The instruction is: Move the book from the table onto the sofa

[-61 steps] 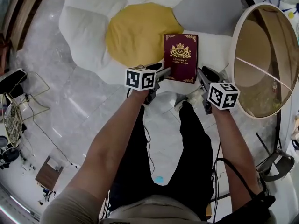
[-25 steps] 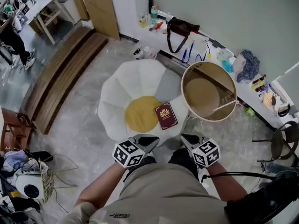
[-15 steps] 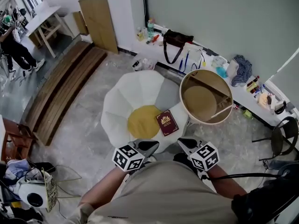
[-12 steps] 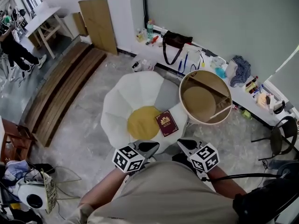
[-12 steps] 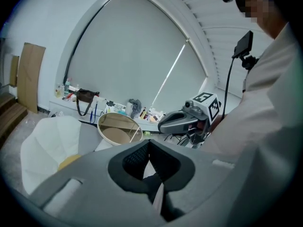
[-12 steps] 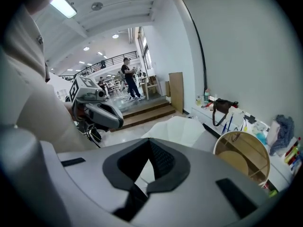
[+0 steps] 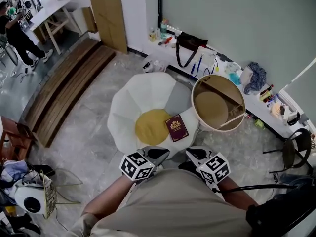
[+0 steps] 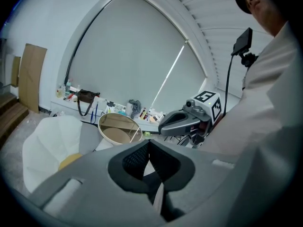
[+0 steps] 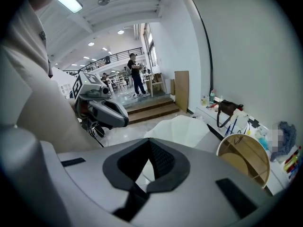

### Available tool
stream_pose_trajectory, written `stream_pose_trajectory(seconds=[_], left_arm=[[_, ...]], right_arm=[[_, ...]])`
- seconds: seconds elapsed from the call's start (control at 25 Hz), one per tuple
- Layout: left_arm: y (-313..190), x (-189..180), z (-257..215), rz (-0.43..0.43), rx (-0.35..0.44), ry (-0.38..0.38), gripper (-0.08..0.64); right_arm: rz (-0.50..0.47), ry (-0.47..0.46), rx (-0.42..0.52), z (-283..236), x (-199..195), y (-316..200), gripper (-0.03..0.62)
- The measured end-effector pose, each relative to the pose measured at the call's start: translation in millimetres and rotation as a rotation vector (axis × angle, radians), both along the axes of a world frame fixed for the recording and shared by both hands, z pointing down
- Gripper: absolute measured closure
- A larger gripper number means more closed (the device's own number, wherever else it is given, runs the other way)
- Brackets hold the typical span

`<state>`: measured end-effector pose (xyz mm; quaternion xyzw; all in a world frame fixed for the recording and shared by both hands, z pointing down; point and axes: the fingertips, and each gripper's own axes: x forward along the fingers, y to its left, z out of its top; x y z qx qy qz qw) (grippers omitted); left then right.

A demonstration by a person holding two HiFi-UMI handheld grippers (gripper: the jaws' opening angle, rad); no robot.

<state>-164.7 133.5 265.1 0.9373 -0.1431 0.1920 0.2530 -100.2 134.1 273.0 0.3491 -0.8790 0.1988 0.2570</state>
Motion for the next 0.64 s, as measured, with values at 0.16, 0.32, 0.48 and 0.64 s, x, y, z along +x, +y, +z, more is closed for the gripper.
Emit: stream_pose_trajectory(seconds=[0.16,0.32,0.48,0.64], left_arm=[[2.6,-8.7,5.3,-0.054,-0.027,0.006,0.551],[4.6,-17.0,15.6,-0.1,-0.045,-0.009,0.551],[-2.3,-12.2,23.7,-0.123,-0.056,-0.021,0.551],[-22.0,1.3,33.4,-0.132,-0.06,-0.03,0.551]], right_arm=[[-0.031,-0.009,-0.013,3.1,-5.3,2.4,0.578],[-0.062,-0.013,-0.017,5.7,-8.8,-1.3,0.578],[-0.086,-0.015,-0.023,10.0,-2.9,-12.4,0.578],[-0.098,-0.021,-0.033,20.3,7.5,-31.1,0.578]])
